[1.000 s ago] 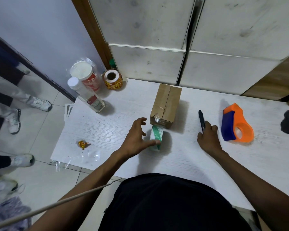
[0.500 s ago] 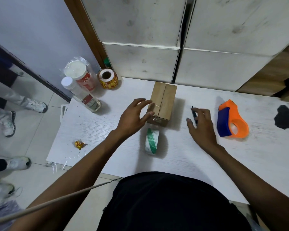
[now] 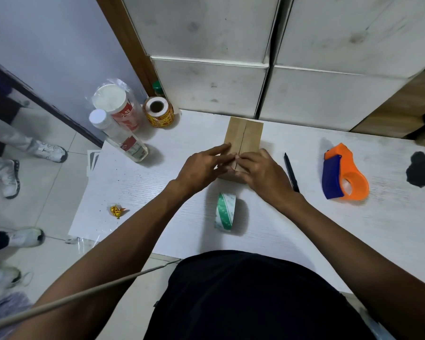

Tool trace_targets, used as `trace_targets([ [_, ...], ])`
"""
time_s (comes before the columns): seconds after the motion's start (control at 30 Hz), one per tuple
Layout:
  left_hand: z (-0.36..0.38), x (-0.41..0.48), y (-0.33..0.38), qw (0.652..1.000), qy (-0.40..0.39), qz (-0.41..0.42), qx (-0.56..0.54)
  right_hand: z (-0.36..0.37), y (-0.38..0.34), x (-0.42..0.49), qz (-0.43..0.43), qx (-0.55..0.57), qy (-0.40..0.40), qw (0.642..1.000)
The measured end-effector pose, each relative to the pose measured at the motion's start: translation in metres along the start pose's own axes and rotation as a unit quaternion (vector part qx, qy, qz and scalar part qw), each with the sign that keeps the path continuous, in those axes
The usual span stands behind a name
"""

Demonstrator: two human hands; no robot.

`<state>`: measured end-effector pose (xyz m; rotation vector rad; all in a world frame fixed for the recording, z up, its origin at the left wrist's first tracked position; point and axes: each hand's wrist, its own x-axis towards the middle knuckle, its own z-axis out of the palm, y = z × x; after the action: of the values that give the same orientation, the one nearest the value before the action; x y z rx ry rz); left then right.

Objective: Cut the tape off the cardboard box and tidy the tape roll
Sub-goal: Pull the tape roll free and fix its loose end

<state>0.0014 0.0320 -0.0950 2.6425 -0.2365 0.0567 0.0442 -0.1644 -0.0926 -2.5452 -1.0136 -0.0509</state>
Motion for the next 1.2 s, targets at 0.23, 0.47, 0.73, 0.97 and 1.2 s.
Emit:
trace_targets([
  [0.23, 0.011, -0.008, -0.009, 0.998, 0.009, 0.061, 0.022, 0.012, 0.002, -0.009, -0.067, -0.108, 0.060, 0.990],
  [0.47, 0.017, -0.013, -0.004, 0.997, 0.030, 0.000, -0.070, 0.016, 0.000, -0.014, -0.020, -0.047, 0.047, 0.998],
  [0.73, 0.006, -0.042, 0.012, 0.907, 0.087, -0.314, -0.267, -0.003, -0.016, -0.054, 0.214, 0.192, 0.031, 0.957],
  [0.97, 0.011, -0.059, 0.023, 0.797, -0.090, -0.383, -0.457, 0.002, -0.039, -0.053, 0.399, 0.468, -0.239, 0.751],
  [1.2, -0.013, -0.071, 0.035, 0.868, -0.103, -0.291, -0.389, 0.003, -0.052, -0.063, 0.323, 0.493, -0.185, 0.787],
])
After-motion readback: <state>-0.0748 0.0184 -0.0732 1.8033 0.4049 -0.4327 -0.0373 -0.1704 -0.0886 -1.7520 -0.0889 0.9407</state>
